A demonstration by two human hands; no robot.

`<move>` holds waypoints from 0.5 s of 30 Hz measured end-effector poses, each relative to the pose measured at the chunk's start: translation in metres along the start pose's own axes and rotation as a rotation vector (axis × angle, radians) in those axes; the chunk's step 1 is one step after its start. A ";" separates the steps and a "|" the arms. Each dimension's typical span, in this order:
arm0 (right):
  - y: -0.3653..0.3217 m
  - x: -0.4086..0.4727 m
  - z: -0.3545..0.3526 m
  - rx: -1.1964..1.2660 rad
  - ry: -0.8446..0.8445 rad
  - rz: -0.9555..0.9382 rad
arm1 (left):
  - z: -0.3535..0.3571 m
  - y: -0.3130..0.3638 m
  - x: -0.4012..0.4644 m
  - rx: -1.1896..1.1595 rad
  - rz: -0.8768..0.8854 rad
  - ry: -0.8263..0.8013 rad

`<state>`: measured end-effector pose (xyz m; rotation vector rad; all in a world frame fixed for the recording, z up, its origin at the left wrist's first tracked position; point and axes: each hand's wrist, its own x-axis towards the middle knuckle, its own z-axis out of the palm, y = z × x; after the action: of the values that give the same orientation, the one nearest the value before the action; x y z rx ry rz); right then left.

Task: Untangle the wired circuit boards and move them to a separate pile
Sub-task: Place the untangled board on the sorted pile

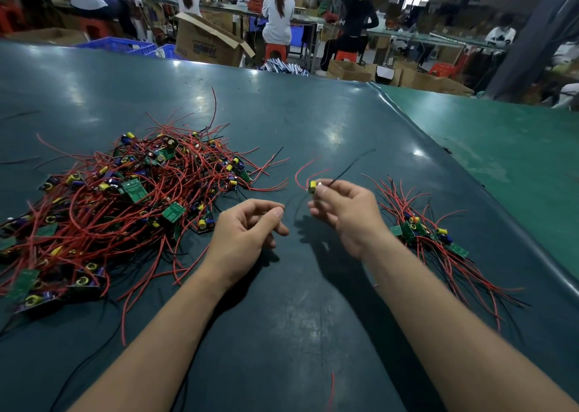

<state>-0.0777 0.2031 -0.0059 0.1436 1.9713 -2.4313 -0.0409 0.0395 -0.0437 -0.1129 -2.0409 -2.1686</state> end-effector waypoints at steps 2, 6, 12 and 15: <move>-0.009 0.031 0.007 -0.008 0.038 0.047 | 0.001 0.000 0.000 0.019 -0.004 -0.003; -0.012 0.087 0.033 0.011 0.126 0.103 | 0.001 -0.002 0.000 0.030 -0.001 -0.012; 0.007 0.106 0.060 -0.131 0.389 0.249 | 0.000 0.000 0.002 0.017 -0.008 -0.013; 0.006 0.091 0.085 -0.718 0.305 -0.114 | 0.001 0.002 0.003 0.023 -0.009 -0.006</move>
<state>-0.1734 0.1234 -0.0016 0.4115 2.9071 -1.6652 -0.0440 0.0400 -0.0415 -0.1084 -2.0733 -2.1516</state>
